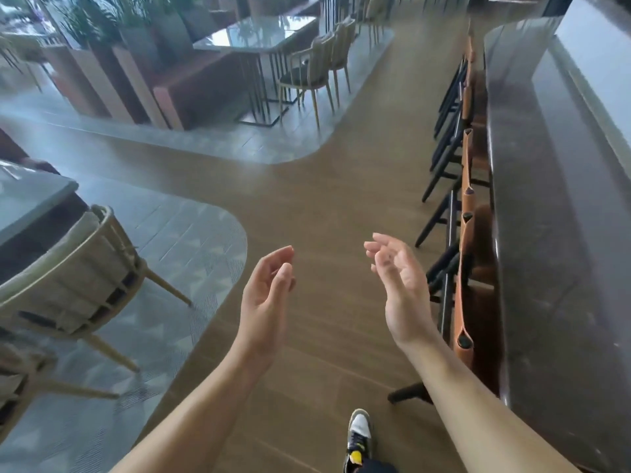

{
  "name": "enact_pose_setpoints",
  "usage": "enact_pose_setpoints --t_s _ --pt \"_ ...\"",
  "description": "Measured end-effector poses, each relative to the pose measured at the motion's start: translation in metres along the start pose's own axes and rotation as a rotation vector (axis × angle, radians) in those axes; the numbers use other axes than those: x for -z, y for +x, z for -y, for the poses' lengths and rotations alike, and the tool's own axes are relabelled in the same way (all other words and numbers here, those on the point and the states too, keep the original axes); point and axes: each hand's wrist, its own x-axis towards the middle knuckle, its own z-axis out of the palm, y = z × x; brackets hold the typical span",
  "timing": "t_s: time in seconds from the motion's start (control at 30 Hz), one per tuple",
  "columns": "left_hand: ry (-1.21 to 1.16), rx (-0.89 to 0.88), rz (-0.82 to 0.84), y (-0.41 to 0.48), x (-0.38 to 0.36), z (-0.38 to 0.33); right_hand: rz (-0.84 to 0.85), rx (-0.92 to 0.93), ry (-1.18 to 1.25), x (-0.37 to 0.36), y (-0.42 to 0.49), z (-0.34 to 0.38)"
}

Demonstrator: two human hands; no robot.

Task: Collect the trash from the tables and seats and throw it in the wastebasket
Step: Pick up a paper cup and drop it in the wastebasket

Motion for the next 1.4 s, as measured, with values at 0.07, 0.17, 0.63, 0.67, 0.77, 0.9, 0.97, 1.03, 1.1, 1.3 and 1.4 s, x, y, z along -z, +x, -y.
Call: enact_pose_setpoints --t_s 0.07,0.17,0.63,0.67,0.77,0.9,0.97,1.03,1.1,1.3,1.4 --pt "0.005 0.003 -0.017 0.04 -0.015 -0.001 0.021 0.005 0.001 0.001 0.045 0.0" --pt "0.003 -0.009 -0.046 0.099 -0.037 -0.003 0.042 0.011 -0.004 0.001 0.112 0.001" --pt "-0.071 -0.02 -0.033 0.378 -0.063 0.034 0.013 0.033 -0.025 -0.059 0.379 -0.045" --pt "-0.072 -0.015 -0.019 0.403 -0.06 0.037 0.0 0.036 -0.03 -0.069 0.399 -0.049" --pt "-0.07 -0.005 0.033 0.473 -0.052 0.036 -0.056 0.05 -0.044 -0.098 0.457 -0.052" --pt "-0.067 -0.035 0.098 0.562 -0.046 0.026 -0.101 0.074 -0.061 -0.13 0.529 -0.056" --pt "-0.081 -0.034 0.112 0.603 -0.047 0.021 -0.122 0.083 -0.062 -0.141 0.562 -0.058" --pt "-0.089 -0.037 0.129 0.64 -0.051 0.017 -0.146 0.089 -0.07 -0.147 0.593 -0.059" --pt "-0.096 -0.044 0.147 0.674 -0.057 0.015 -0.164 0.098 -0.072 -0.15 0.625 -0.063" --pt "-0.11 -0.037 0.173 0.779 -0.094 0.025 -0.199 0.101 -0.053 -0.147 0.728 -0.086" --pt "-0.102 -0.037 0.19 0.838 -0.121 0.033 -0.211 0.105 -0.05 -0.139 0.79 -0.102"
